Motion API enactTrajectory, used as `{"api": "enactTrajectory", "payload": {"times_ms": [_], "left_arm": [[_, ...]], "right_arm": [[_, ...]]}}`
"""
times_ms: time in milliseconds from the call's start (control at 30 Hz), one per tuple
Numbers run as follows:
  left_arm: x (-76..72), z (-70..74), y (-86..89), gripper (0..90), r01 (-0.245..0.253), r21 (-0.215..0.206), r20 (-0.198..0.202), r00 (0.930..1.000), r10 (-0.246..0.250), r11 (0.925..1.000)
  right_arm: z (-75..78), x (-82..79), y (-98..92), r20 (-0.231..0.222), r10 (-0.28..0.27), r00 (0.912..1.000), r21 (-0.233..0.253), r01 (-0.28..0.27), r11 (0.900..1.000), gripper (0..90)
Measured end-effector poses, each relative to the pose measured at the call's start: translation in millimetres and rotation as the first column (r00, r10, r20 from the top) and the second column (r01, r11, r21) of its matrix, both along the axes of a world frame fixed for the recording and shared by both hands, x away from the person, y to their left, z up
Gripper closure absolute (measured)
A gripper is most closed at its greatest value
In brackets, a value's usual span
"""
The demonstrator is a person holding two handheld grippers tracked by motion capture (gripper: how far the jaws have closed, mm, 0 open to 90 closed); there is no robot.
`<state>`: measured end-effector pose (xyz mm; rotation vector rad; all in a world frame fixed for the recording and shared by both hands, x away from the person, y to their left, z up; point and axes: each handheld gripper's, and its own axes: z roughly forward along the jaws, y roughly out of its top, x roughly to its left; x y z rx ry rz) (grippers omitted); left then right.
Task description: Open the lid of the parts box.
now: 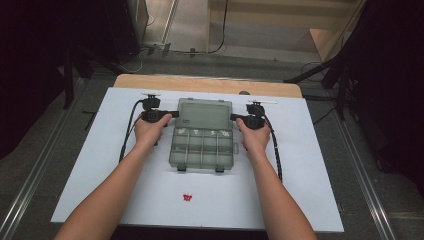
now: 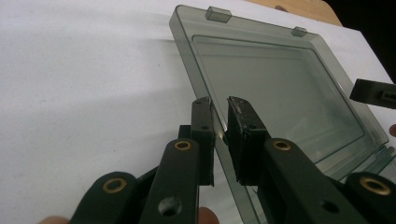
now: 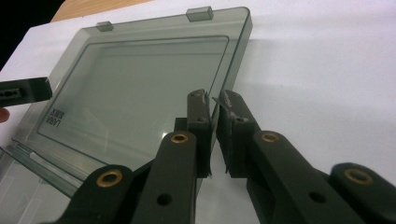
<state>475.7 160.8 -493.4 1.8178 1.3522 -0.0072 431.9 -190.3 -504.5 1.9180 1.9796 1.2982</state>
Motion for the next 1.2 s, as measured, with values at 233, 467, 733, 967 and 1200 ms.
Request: {"api": "enactTrajectory", "payload": {"times_ms": [233, 467, 733, 967, 1200], "left_arm": [[0.6, -2.4, -0.1, 81.0, 0.003, 0.009, -0.01, 0.9999, -0.003, 1.0], [-0.3, -4.6, -3.8, 73.2, 0.016, 0.018, 0.014, 0.9998, -0.017, 0.9997], [-4.0, 2.0, -4.1, 53.8, 0.025, 0.078, 0.063, 0.9976, -0.03, 0.9966], [-9.6, 9.8, -1.1, 28.3, 0.079, 0.113, 0.065, 0.9941, -0.087, 0.9905], [-21.9, 18.8, -7.1, 6.1, 0.126, 0.141, 0.076, 0.9875, -0.138, 0.982]], "right_arm": [[-3.4, 0.9, 0.3, -0.006, 0.004, 1.0, -0.001, -0.004, 1.0, 84.6], [-3.1, 0.9, 0.6, 0.003, 0.012, 0.9999, -0.01, -0.012, 1.0, 82.7], [3.5, -7.5, 3.1, 0.131, 0.058, 0.9897, -0.142, -0.039, 0.989, 42.4], [11.0, -22.8, 3.5, 0.204, 0.101, 0.9737, -0.194, -0.061, 0.979, 13.3], [10.6, -47.2, -0.9, 0.263, 0.127, 0.9563, -0.24, -0.063, 0.969, 0.0]]}}
